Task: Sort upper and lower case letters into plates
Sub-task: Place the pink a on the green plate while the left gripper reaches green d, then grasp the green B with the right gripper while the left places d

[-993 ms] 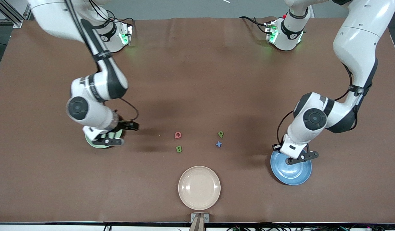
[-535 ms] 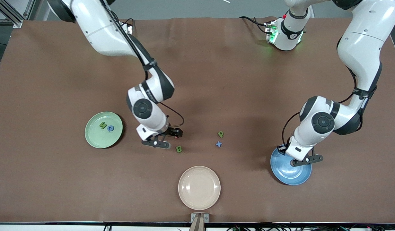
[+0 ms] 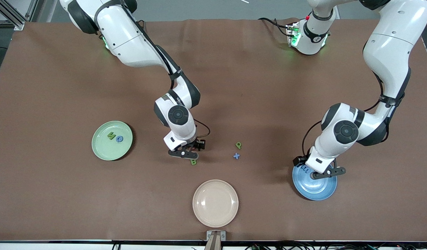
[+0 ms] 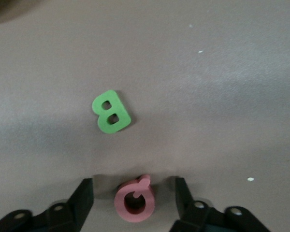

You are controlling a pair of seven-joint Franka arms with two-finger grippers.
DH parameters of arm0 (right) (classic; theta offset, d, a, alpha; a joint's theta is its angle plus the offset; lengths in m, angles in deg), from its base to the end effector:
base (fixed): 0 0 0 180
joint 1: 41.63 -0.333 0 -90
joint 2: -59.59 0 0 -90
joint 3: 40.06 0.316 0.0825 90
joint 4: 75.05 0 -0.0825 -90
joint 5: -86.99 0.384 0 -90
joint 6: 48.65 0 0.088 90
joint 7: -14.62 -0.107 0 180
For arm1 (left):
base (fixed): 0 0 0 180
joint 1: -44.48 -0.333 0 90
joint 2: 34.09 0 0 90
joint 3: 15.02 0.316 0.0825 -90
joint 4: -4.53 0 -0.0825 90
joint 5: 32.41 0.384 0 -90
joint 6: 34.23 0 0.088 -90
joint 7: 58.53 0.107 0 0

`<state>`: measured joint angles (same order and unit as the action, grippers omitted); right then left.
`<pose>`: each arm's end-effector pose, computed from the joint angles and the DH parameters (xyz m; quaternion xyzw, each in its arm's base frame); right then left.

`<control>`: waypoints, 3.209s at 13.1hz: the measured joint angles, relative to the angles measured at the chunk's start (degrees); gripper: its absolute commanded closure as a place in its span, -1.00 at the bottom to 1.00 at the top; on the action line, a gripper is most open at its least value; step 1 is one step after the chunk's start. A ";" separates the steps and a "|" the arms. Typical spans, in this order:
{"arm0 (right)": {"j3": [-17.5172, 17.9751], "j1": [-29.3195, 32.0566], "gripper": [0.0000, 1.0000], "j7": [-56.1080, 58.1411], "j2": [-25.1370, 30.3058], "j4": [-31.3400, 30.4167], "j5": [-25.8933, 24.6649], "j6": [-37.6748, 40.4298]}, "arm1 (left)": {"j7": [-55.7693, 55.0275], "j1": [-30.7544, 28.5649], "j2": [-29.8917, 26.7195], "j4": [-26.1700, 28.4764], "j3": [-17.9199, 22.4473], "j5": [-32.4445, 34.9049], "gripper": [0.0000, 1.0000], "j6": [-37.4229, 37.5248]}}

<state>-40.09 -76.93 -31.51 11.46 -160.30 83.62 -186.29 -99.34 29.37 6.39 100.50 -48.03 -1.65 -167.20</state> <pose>0.5896 0.4165 0.1785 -0.9964 0.0735 -0.0417 0.0085 0.6681 -0.1545 0.2484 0.9953 0.0839 0.0480 0.0014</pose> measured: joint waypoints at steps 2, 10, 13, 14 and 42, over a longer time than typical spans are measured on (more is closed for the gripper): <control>-0.07 -0.40 0.02 -0.24 -0.04 0.03 -0.23 0.01 | -5.17 1.19 -0.01 0.09 -2.98 0.00 -0.99 0.98; -1.06 -0.05 1.00 0.51 0.12 1.21 -0.39 3.53 | -32.50 16.94 1.75 0.41 -3.39 0.00 -0.56 1.50; -1.76 5.10 1.00 10.86 3.83 1.87 -0.37 12.39 | -38.30 19.50 4.12 -0.03 -3.25 0.00 -0.44 1.38; -1.80 8.24 1.00 16.44 6.31 0.84 -0.34 14.25 | -39.47 20.19 5.03 -0.61 -3.05 0.00 -0.42 1.31; 0.99 14.64 -1.00 18.26 12.39 -6.06 5.71 11.48 | -23.57 17.07 4.86 -9.69 5.89 0.01 0.98 -0.63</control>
<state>-39.10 -62.29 -13.25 23.85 -166.36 89.33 -174.81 -122.90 46.44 11.24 90.82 -42.14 -1.63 -167.83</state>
